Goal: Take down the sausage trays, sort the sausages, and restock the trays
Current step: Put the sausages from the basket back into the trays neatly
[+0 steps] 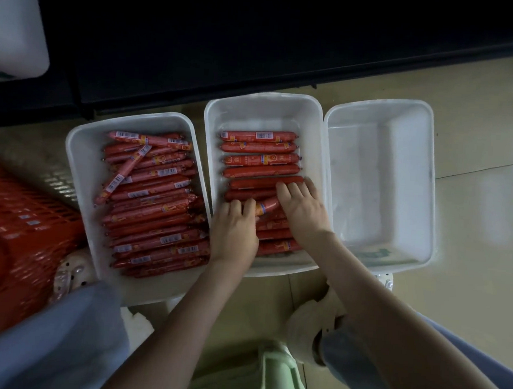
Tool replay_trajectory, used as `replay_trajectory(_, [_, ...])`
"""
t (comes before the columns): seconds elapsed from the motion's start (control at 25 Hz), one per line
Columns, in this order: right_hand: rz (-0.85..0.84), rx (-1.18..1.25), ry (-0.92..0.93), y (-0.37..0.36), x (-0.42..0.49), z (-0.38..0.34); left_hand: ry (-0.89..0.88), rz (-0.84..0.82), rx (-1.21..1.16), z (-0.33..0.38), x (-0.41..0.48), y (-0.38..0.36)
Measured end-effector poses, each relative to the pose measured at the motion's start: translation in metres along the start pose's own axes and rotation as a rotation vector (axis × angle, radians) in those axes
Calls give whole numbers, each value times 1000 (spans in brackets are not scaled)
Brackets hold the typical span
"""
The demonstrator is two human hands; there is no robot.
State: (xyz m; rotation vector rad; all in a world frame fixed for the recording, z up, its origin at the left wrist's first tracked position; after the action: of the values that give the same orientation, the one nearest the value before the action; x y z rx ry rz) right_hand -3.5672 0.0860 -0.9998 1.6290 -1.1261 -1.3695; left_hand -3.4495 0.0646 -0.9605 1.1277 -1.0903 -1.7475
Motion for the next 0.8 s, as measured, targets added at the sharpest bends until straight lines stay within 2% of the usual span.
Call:
replay_trajectory(0.16, [-60, 63, -18, -11, 1, 6, 50, 126, 66, -19, 20, 40])
replay_trajectory(0.32, [-105, -42, 187, -20, -13, -23, 21, 211, 37, -46, 27, 50])
replay_trajectory(0.4, [-103, -71, 290, -29, -32, -36, -38, 225, 18, -42, 29, 48])
replay_trajectory(0.48, [-107, -57, 274, -28, -45, -34, -139, 222, 1, -17, 29, 38])
replay_trajectory(0.6, [-162, -25, 279, -29, -50, -26, -249, 58, 11, 24, 27, 10])
replay_trajectory(0.72, [-170, 17, 296, -31, -47, -27, -100, -293, 61, 11, 19, -38])
replay_trajectory(0.8, [-145, 22, 307, -30, -40, -31, -37, -343, 36, -2, 16, -48])
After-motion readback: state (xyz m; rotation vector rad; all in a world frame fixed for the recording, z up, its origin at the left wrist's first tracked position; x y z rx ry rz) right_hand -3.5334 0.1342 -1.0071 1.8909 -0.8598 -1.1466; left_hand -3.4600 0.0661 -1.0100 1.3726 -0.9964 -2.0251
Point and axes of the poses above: each hand's wrist, its own x-axis towards the middle knuckle, its own y-axis out of the back of the hand, z = x × y, the point moved 9 cm from there along x, towards the middle knuckle, and after that the axes turned 10 degrees about y, right-handed, at the moved point
